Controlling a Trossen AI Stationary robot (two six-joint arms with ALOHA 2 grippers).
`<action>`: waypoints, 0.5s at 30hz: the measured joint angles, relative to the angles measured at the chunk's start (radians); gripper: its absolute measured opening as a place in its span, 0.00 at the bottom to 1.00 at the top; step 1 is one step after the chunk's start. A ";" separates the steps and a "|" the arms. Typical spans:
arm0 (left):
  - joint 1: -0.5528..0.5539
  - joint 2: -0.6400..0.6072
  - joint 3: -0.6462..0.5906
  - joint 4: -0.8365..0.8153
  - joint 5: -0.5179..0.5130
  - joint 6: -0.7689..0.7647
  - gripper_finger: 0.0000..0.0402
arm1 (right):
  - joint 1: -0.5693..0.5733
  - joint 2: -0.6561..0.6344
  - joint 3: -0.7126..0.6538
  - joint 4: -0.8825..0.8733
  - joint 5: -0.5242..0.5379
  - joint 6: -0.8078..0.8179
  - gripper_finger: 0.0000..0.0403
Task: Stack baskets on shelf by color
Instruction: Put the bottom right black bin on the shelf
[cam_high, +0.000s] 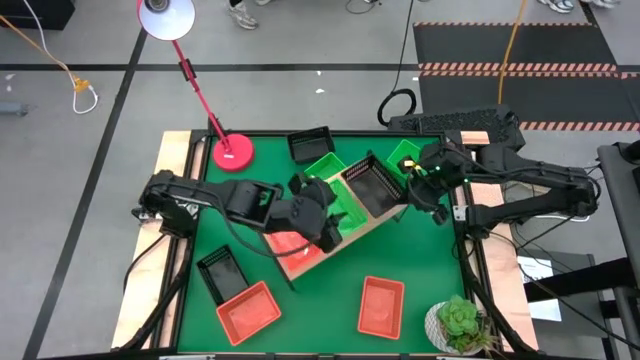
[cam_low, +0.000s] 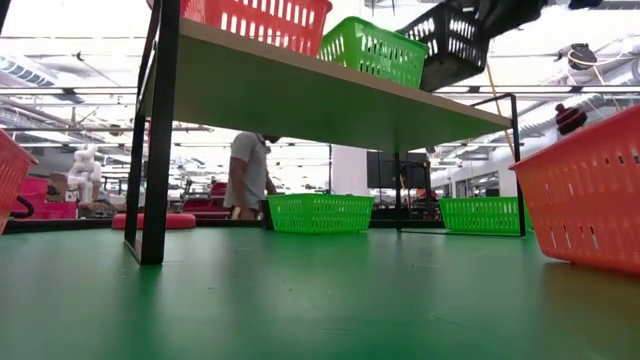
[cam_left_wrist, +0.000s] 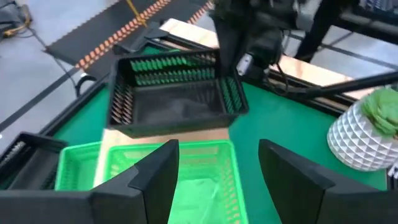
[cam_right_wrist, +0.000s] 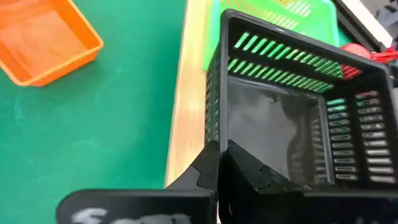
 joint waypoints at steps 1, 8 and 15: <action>0.000 -0.011 0.000 -0.011 -0.006 -0.014 0.56 | -0.010 0.001 -0.011 0.004 -0.015 -0.005 0.02; -0.006 -0.039 0.000 -0.084 -0.022 -0.058 0.56 | -0.037 0.000 -0.053 0.016 -0.018 -0.025 0.02; -0.004 -0.039 0.000 -0.126 -0.023 -0.058 0.56 | -0.041 0.001 -0.114 0.035 -0.022 -0.046 0.02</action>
